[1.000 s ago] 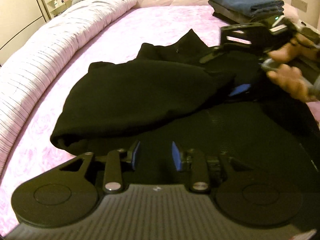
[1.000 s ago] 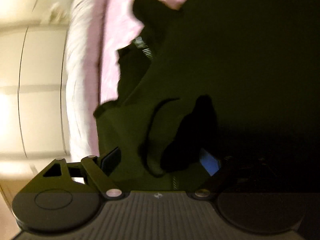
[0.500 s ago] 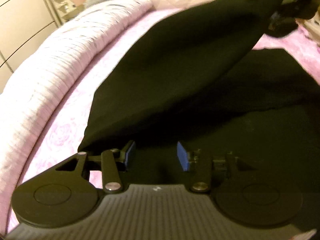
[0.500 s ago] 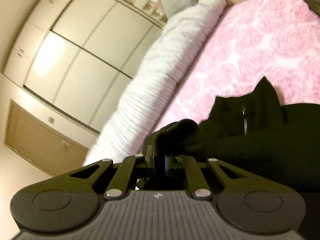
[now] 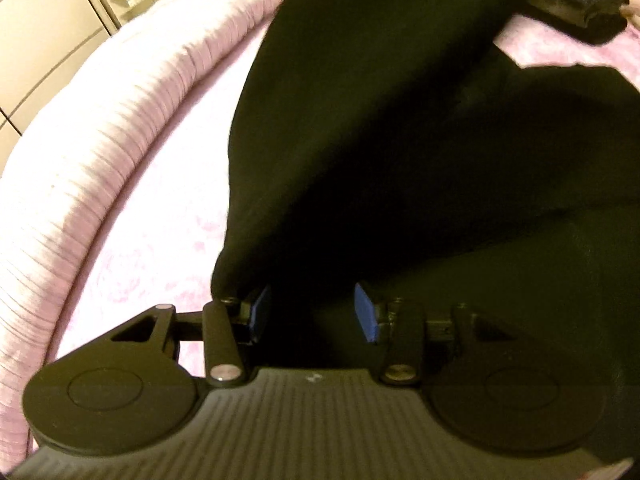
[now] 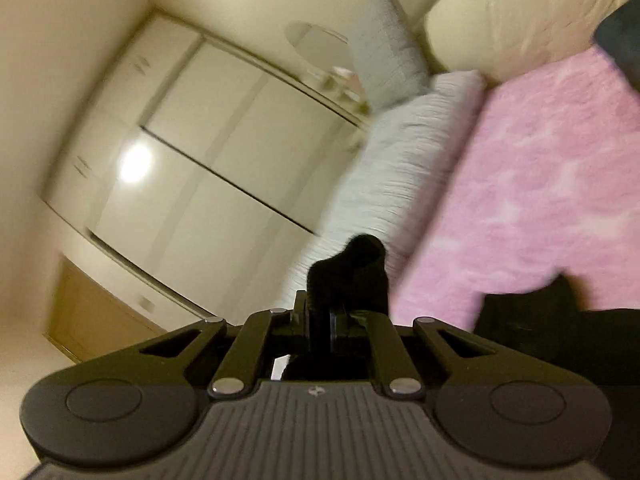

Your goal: Fold clothes

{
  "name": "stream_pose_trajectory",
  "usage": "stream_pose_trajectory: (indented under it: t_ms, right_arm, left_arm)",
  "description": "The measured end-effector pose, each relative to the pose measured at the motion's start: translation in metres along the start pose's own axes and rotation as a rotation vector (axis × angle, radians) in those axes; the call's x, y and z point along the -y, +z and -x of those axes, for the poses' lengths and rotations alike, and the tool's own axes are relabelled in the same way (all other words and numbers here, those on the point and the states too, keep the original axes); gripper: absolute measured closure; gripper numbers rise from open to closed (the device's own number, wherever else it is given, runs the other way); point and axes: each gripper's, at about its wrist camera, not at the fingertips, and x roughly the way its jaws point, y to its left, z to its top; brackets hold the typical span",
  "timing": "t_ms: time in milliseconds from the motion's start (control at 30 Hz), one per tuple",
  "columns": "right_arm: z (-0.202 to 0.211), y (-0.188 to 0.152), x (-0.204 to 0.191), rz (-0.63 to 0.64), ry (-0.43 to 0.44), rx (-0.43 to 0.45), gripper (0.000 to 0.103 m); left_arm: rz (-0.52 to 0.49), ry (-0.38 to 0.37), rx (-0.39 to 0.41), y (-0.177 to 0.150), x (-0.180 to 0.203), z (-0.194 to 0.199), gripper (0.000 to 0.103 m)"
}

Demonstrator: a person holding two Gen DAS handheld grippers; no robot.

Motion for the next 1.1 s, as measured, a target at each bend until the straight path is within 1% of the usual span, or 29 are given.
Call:
stream_pose_trajectory:
  t_ms: [33,100,167,267,333,433,467,500,533,567,600,633,667,733,767,867,1000,1100]
  right_arm:
    - [0.005,-0.008,0.010,-0.009,-0.055,-0.025,0.093]
    - [0.016,-0.026,0.040,-0.081,-0.180,-0.071,0.093]
    - [0.027,-0.043,0.061,-0.098,-0.282,-0.093,0.094]
    - [0.035,-0.060,0.084,-0.108,-0.380,-0.127,0.094]
    - [0.036,-0.068,0.096,-0.122,-0.413,-0.150,0.094]
    - [0.032,-0.073,0.096,-0.125,-0.420,-0.177,0.094]
    - [0.031,-0.073,0.093,-0.133,-0.398,-0.182,0.094]
    - [0.027,-0.070,0.090,-0.141,-0.362,-0.181,0.094]
    - [0.025,-0.068,0.084,-0.139,-0.300,-0.171,0.094]
    - [0.026,-0.066,0.073,-0.117,-0.207,-0.157,0.094]
    - [0.029,-0.063,0.058,-0.069,-0.131,-0.146,0.095]
    - [0.034,-0.061,0.047,-0.021,-0.105,-0.141,0.095]
    - [0.039,-0.061,0.043,0.013,-0.114,-0.140,0.095]
    - [0.047,-0.066,0.049,0.041,-0.214,-0.158,0.095]
    - [0.051,-0.070,0.059,0.033,-0.277,-0.172,0.095]
    - [0.060,-0.086,0.084,-0.008,-0.415,-0.203,0.095]
    - [0.066,-0.101,0.091,-0.036,-0.477,-0.238,0.095]
    - [0.060,-0.101,0.088,-0.003,-0.496,-0.241,0.095]
  left_arm:
    - [-0.008,-0.008,-0.016,-0.004,0.000,-0.001,0.062]
    - [-0.031,-0.013,-0.040,-0.011,0.002,-0.001,0.062]
    - [-0.037,-0.024,-0.054,-0.017,0.003,0.001,0.062]
    - [-0.051,-0.037,-0.061,-0.025,0.005,0.006,0.062]
    - [-0.054,-0.037,-0.070,-0.030,0.004,0.007,0.062]
    - [0.037,-0.026,-0.077,-0.029,-0.009,0.005,0.062]
    - [0.069,-0.018,-0.081,-0.027,-0.015,0.004,0.062]
    - [0.081,-0.018,-0.078,-0.026,-0.016,0.004,0.062]
    - [0.093,-0.017,-0.076,-0.025,-0.016,0.005,0.062]
    - [0.088,-0.015,-0.073,-0.025,-0.014,0.007,0.062]
    - [0.084,-0.014,-0.071,-0.025,-0.011,0.009,0.062]
    - [0.085,-0.015,-0.071,-0.029,-0.013,0.009,0.062]
    - [0.086,-0.016,-0.070,-0.033,-0.014,0.009,0.062]
    - [0.075,-0.030,-0.072,-0.030,-0.010,0.006,0.062]
    - [0.069,-0.038,-0.073,-0.029,-0.008,0.005,0.062]
    - [0.026,-0.052,-0.077,-0.031,0.003,0.008,0.062]
    - [0.053,-0.062,-0.090,-0.034,0.003,0.006,0.060]
    - [0.057,-0.080,-0.088,-0.035,0.004,0.017,0.058]
